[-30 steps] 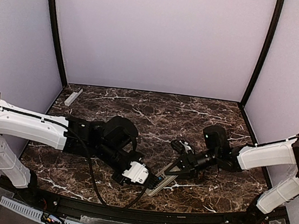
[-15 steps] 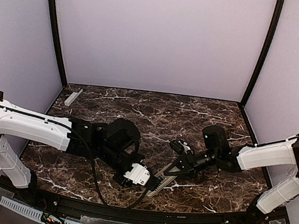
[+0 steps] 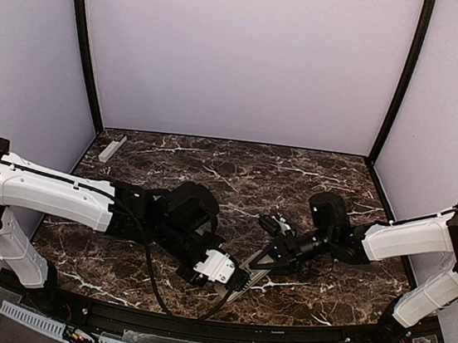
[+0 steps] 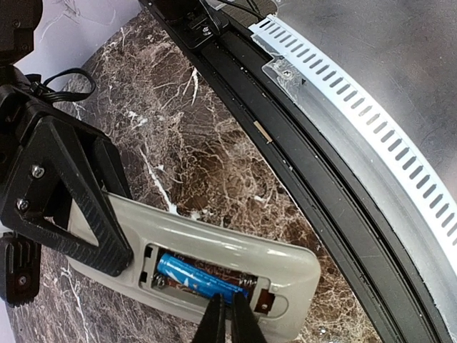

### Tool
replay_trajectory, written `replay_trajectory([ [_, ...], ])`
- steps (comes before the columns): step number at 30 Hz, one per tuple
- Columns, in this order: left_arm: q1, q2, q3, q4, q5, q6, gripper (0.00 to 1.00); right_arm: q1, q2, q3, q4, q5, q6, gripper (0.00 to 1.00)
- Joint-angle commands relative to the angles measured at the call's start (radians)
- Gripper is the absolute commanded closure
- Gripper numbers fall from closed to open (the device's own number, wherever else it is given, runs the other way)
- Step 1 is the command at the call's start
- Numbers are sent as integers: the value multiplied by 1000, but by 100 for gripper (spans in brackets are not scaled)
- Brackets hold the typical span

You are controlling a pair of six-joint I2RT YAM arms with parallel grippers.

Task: Load the batteries into the remote control
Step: Press the battery in the battery compartment.

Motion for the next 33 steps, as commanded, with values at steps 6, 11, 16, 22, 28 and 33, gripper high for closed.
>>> replay_trajectory([
  [6, -7, 13, 34, -16, -30, -27, 92, 11, -3, 18, 53, 11, 9, 100],
  [11, -7, -24, 31, 2, -49, -90, 82, 12, -34, 22, -16, 96, -52, 100],
  [16, 50, -81, -41, 169, -111, -381, 66, -16, -62, 44, -126, 197, -122, 100],
  [22, 161, -103, -135, 303, -198, -714, 47, -99, -24, 121, -267, 346, -247, 100],
  [28, 177, -90, -183, 332, -354, -809, 44, -96, 10, 293, -498, 597, -476, 100],
  [33, 209, -69, -213, 350, -400, -902, 41, -67, 27, 389, -591, 877, -653, 100],
])
